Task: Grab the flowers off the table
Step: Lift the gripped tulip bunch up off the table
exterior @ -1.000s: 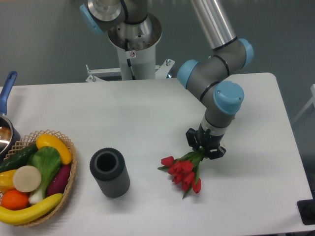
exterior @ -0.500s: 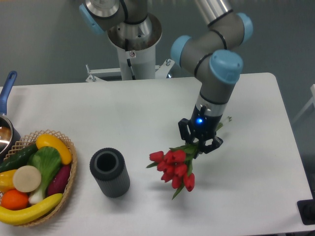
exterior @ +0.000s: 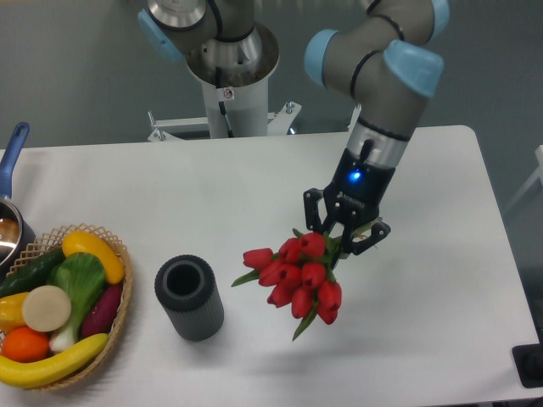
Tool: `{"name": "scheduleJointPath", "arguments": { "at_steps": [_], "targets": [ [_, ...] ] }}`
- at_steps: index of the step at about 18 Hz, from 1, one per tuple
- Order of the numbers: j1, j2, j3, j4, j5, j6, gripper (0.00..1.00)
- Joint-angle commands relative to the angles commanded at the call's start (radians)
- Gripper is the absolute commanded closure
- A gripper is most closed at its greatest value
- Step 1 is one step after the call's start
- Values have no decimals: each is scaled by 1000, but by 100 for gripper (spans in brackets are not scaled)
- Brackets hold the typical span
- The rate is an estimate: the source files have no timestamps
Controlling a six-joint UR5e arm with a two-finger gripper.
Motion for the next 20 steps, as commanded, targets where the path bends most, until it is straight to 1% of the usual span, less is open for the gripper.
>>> {"name": "scheduleJointPath", "arguments": {
  "at_steps": [3, 6, 11, 20],
  "targets": [
    [29, 12, -12, 2, -93, -9, 67],
    [51, 9, -17, 0, -189, -9, 67],
    [54, 8, -18, 2, -207, -6, 67],
    [58, 9, -11, 8, -207, -8, 67]
  ]
}}
